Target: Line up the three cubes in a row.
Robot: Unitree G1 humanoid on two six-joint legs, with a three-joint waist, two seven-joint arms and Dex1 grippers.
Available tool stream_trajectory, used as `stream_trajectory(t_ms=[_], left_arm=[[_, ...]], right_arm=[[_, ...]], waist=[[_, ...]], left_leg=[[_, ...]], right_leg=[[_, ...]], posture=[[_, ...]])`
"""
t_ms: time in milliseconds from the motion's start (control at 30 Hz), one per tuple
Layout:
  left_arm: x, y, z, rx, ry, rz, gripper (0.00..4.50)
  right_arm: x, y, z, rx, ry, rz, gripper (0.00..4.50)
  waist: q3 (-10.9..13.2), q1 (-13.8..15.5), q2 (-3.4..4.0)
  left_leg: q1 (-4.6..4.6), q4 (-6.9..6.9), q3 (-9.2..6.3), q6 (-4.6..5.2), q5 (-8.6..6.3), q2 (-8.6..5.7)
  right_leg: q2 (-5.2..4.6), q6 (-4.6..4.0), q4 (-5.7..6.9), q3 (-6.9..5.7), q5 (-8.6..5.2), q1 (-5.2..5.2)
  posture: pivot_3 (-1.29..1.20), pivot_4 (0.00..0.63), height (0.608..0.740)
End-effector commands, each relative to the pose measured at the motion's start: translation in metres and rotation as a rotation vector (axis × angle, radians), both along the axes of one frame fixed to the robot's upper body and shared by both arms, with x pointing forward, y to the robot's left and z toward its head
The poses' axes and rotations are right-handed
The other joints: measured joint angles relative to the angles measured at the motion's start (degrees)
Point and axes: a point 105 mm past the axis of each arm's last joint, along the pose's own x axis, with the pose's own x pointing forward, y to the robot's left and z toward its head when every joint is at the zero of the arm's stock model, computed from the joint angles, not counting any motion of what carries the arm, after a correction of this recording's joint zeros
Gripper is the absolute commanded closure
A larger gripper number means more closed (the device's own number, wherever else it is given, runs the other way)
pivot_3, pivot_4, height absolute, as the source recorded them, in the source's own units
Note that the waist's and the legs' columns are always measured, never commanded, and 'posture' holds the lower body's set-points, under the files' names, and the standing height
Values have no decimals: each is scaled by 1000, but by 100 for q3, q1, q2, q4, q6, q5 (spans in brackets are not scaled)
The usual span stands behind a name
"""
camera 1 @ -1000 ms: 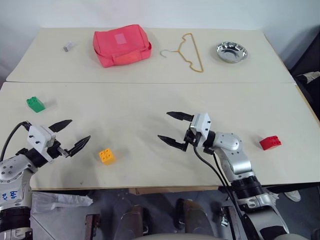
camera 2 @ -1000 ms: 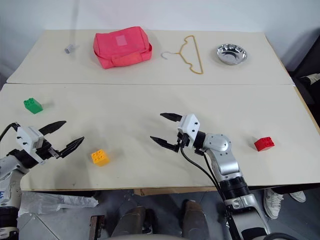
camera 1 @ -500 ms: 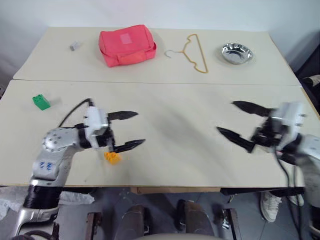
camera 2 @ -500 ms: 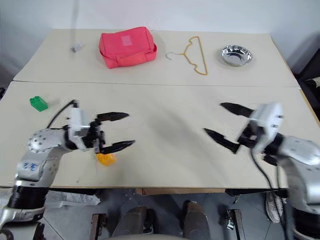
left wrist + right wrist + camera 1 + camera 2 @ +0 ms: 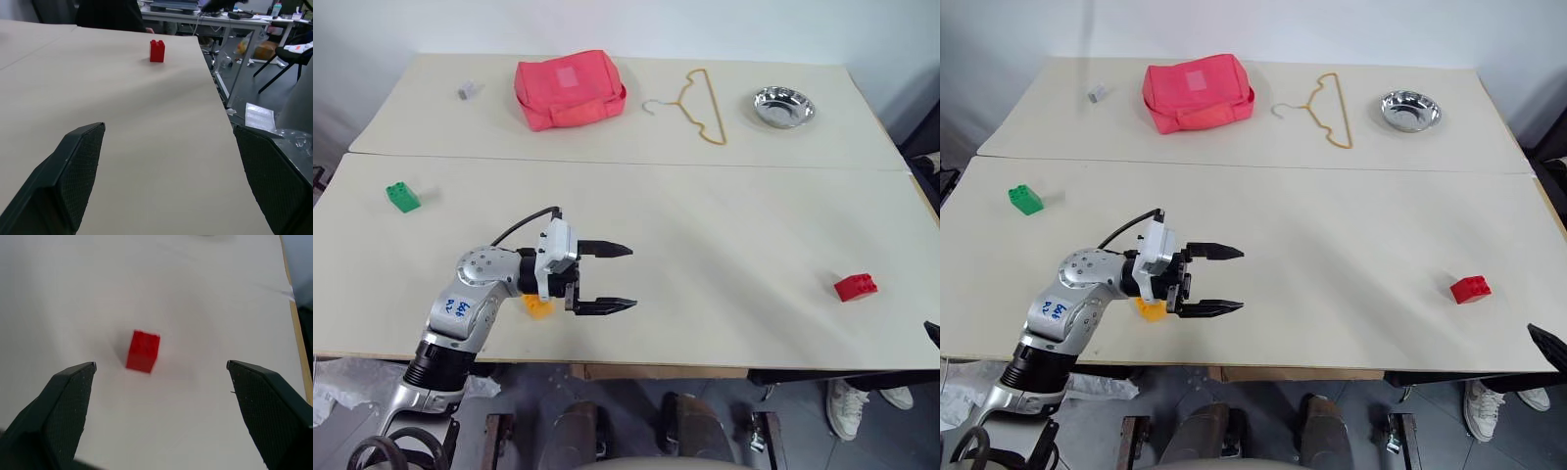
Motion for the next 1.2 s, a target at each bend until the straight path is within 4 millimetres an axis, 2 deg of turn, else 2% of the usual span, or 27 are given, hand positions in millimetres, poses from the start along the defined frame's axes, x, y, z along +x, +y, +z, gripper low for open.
stream_trajectory(t_ms=[33,133,267,367,567,933,1033,1200], left_arm=[[-7,-5,7,-20,-40,-29,28],[-14,-4,8,-11,-36,-61,28],[-15,-2,8,-12,-30,-55,28],[-13,-2,9,-15,-34,-35,28],[-15,-3,7,-15,-31,-25,28],[-18,0,8,-5,-34,-14,28],[-17,1,9,-4,-36,-14,0],[-15,2,10,0,-47,-19,0]], right_arm=[[13,14,18,54,75,74,0],[35,27,32,91,144,94,0],[49,37,13,35,421,57,0],[67,42,11,42,436,18,0],[86,29,-12,-38,524,-130,0],[114,27,-30,-22,482,-161,0],[118,23,-32,-15,460,-193,653],[121,28,-32,-3,463,-159,2344]], waist=[[-6,-34,12],[-8,-85,16],[-7,-36,13],[-4,42,8],[-4,56,8],[-4,40,8],[-4,39,9],[-4,27,9]], left_leg=[[0,0,0,0,0,1],[5,1,0,1,0,4],[-6,3,-20,1,0,6],[-20,9,-31,1,0,1],[-28,15,-36,7,1,-13],[-22,13,-23,6,2,-8],[-24,13,-24,6,2,-9],[-23,13,-23,6,2,-8]], right_leg=[[0,0,1,1,0,0],[-5,-2,4,6,0,1],[-8,-8,-1,12,-2,3],[-11,-6,-7,3,-2,4],[-20,-1,-7,-25,1,6],[-11,2,-6,-28,2,5],[-12,3,-7,-28,3,5],[-10,4,-7,-28,3,5]], posture=[[0,150,740],[0,150,740],[0,150,740],[0,150,740],[0,150,740],[0,150,740],[0,150,740],[0,150,740]])
